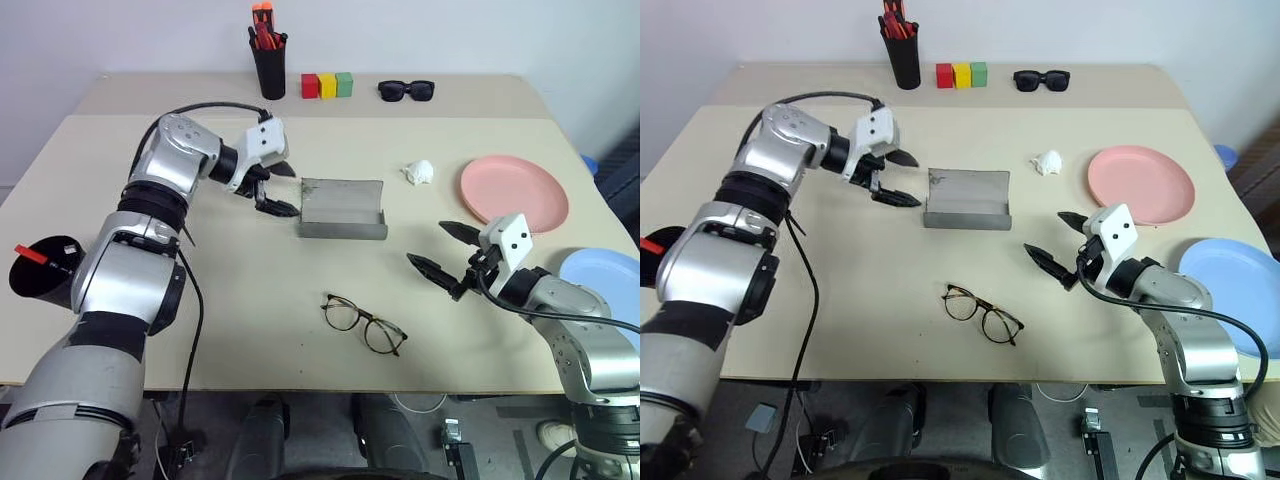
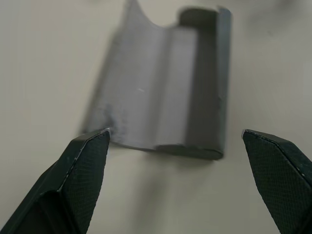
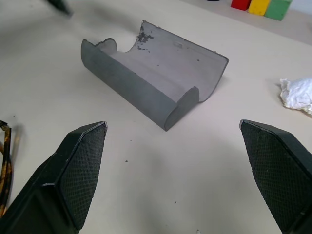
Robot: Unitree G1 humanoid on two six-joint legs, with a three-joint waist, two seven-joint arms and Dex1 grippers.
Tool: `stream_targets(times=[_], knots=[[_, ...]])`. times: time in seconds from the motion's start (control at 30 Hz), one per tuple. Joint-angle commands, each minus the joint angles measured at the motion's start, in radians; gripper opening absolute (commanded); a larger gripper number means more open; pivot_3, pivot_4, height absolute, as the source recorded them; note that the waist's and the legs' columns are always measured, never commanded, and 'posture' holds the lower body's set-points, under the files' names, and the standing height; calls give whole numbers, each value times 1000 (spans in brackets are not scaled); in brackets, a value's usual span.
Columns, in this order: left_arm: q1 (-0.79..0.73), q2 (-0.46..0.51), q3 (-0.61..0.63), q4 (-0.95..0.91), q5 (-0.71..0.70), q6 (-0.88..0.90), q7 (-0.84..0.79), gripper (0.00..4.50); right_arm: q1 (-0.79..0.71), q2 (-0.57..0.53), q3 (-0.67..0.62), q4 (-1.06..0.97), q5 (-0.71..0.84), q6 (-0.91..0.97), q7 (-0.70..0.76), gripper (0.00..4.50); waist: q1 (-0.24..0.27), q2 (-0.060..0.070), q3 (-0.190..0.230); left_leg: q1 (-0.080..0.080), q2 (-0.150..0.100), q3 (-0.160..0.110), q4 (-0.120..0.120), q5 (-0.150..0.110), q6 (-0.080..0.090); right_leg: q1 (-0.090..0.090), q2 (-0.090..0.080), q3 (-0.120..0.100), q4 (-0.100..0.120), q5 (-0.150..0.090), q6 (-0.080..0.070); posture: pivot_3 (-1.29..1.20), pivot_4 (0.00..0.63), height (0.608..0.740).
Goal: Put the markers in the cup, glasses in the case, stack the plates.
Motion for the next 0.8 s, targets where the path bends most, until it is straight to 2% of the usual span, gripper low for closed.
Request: stream_targets(times=[0.03,0.2,0.47,0.53,0.73,0.77,0.8], knots=[[-63,-35,-6,48,45,-56,-15,4445,-20,0,-11,-33,4,-12,-19,4500,1,0,0,0,0,0,0,0,0,0,0,0,0,0,0,0,150,740],[-67,-79,-17,89,102,-104,-15,4445,-25,3,0,-17,-2,-26,-24,4500,0,0,0,0,0,0,0,0,0,0,0,0,0,0,0,0,150,740],[-75,-151,-57,139,212,-76,127,4445,-20,23,22,-20,-17,-50,-44,4500,1,0,0,0,0,0,1,0,0,0,0,0,1,0,0,0,150,740],[-73,-158,-63,144,233,-78,139,3576,-14,28,23,-20,-19,-55,-46,4500,0,0,0,0,0,0,1,0,0,0,0,0,1,0,0,0,150,740],[-73,-177,-48,146,248,-76,170,477,-5,36,24,-11,-21,-66,-46,4500,-1,0,0,0,0,0,1,0,0,0,0,0,1,0,0,0,150,740],[-73,-179,-44,145,246,-78,172,72,-6,37,25,-6,-23,-70,-46,4500,0,0,0,0,0,0,1,0,0,0,0,0,2,0,0,0,150,740],[-71,-179,-41,143,244,-79,164,72,-7,38,25,0,-25,-74,-45,4500,0,0,0,0,0,0,1,0,0,0,0,0,2,0,0,0,150,740]])
